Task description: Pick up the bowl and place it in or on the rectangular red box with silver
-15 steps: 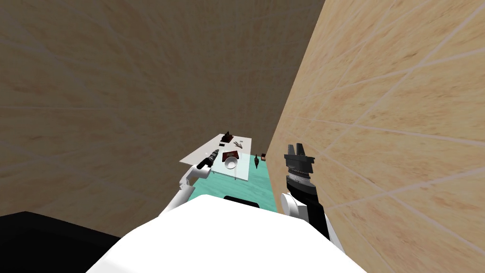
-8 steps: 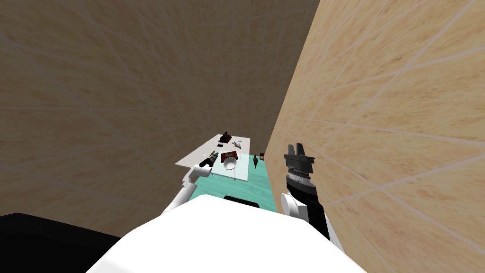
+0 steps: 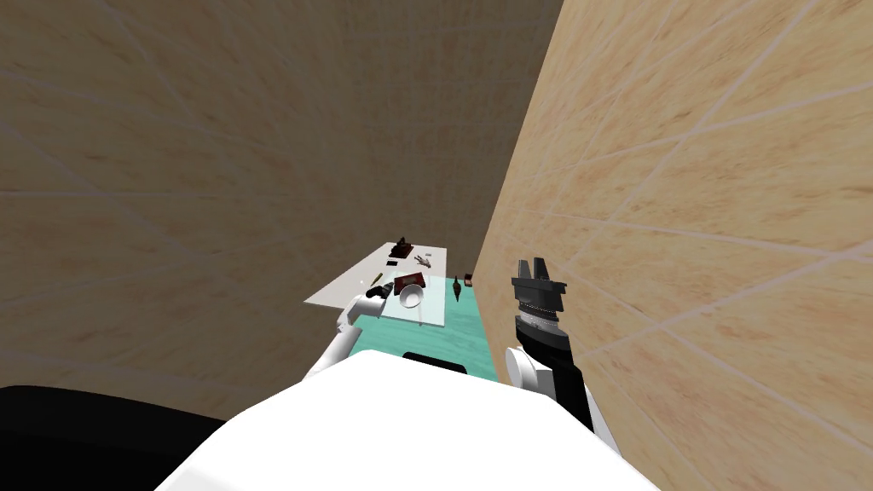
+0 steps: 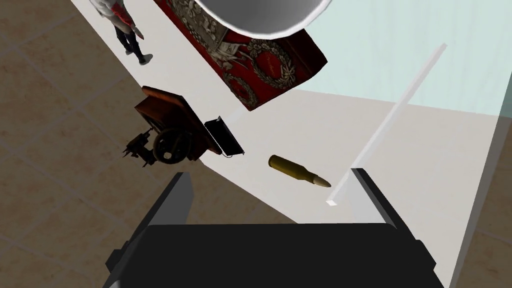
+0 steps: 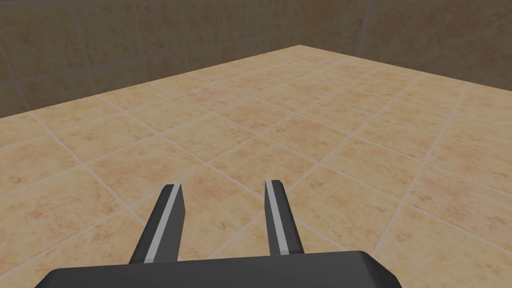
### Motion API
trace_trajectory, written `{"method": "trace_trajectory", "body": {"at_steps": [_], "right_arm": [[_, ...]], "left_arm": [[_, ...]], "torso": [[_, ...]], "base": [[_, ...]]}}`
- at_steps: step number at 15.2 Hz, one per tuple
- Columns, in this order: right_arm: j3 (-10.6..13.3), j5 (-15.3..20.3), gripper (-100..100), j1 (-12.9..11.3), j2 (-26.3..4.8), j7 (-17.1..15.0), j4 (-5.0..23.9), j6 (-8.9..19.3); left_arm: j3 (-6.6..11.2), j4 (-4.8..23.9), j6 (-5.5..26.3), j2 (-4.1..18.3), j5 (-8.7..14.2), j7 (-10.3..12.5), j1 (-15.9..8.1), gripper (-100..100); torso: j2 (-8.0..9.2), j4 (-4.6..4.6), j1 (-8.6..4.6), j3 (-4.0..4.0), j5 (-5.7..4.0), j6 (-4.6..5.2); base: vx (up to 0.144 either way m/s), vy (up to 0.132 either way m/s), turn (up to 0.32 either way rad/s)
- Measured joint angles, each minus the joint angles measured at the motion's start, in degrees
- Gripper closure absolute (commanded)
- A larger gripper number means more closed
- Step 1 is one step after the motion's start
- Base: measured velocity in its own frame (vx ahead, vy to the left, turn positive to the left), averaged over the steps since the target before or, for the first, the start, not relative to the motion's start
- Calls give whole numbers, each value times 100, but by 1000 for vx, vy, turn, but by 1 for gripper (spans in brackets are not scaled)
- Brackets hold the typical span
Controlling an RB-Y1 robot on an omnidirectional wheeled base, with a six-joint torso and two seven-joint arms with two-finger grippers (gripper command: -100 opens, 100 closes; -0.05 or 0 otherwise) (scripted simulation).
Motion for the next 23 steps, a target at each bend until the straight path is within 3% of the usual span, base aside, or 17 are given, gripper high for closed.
{"method": "trace_trajectory", "body": {"at_steps": [8, 16, 18, 23], "right_arm": [[0, 0, 0, 0, 0, 0, 0, 0], [0, 0, 0, 0, 0, 0, 0, 0], [0, 0, 0, 0, 0, 0, 0, 0], [0, 0, 0, 0, 0, 0, 0, 0]], "left_arm": [[79, 485, 835, -331, 21, -116, -222, -100], [136, 890, 1476, -944, -1, -192, -457, -100], [148, 979, 1546, -1102, -7, -193, -513, -100], [118, 1276, 1294, -1100, -5, -148, -534, -100]], "torso": [[3, 0, -3, 2, 0, -1], [4, 1, -8, 2, -2, -1], [4, 1, -9, 3, -2, -1], [-5, -1, -3, -3, -1, -2]], "base": [[9, 18, -79], [6, 13, -50], [2, 4, -17], [25, 11, -7]]}}
